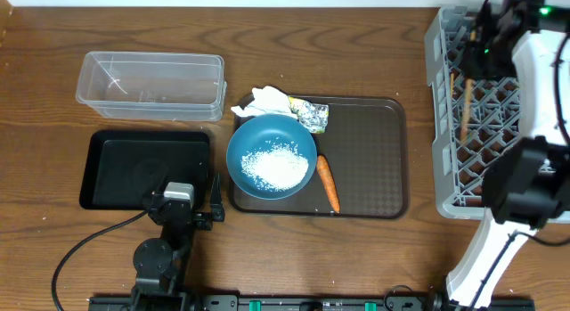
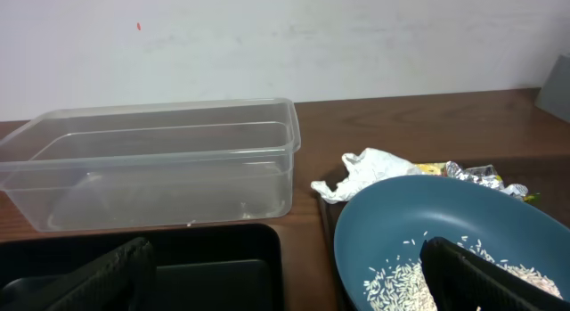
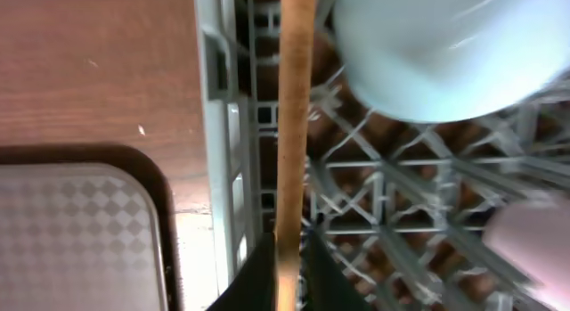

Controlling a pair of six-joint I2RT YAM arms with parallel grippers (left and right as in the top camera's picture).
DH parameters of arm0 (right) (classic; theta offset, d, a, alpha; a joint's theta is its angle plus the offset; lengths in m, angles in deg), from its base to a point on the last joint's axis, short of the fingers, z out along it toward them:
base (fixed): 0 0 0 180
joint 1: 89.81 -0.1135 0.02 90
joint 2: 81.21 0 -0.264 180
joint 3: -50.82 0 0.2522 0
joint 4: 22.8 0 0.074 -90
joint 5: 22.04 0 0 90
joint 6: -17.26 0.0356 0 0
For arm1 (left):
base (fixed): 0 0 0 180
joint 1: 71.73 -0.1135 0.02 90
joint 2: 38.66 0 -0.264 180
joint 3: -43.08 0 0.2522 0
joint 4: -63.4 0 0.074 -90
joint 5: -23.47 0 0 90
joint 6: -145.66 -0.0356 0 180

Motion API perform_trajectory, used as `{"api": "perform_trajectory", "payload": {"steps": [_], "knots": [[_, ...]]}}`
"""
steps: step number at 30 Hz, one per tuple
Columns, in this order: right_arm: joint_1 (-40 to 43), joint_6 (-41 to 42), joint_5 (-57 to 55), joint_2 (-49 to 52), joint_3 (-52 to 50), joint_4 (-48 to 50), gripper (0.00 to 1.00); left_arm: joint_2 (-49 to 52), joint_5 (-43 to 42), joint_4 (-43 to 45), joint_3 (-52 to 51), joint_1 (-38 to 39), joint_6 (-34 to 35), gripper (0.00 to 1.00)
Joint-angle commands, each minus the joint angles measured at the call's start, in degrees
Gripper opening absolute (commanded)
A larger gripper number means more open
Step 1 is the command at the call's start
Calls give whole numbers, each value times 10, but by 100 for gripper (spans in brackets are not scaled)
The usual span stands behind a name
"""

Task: Sort waste into correct bins and load items into the dishwasher rack

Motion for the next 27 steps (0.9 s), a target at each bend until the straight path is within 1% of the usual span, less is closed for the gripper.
{"api": "perform_trajectory", "payload": {"steps": [1,2,3,6,12,18,21,22,23,24,27], "knots": [[0,-9,13,9,-1,-6,57,-2,-6,-19,-10,-2,3,98],[0,-8,15,9,-1,-8,71,-2,-6,-19,-10,-2,3,98],[-2,-4,16,9,-1,-10,79,-2,-6,-19,-10,-2,3,98],[-8,16,32,2,12,-33,81,-2,-6,-19,-10,-2,3,98],[-34,19,125,-51,19,-76,77,-2,-6,-19,-10,-2,3,98],[-95,19,239,-86,19,-108,79,-2,-6,-19,-10,-2,3,98],[-143,19,243,-82,10,-114,80,-2,-6,-19,-10,-2,3,98],[-162,19,236,-80,4,-112,82,-2,-6,-19,-10,-2,3,98],[-177,19,229,-79,-4,-106,89,-2,-6,-19,-10,-2,3,98],[-196,19,218,-79,-16,-96,99,-2,-6,-19,-10,-2,3,98],[-242,19,196,-79,-53,-57,99,-2,-6,-19,-10,-2,3,98]]}}
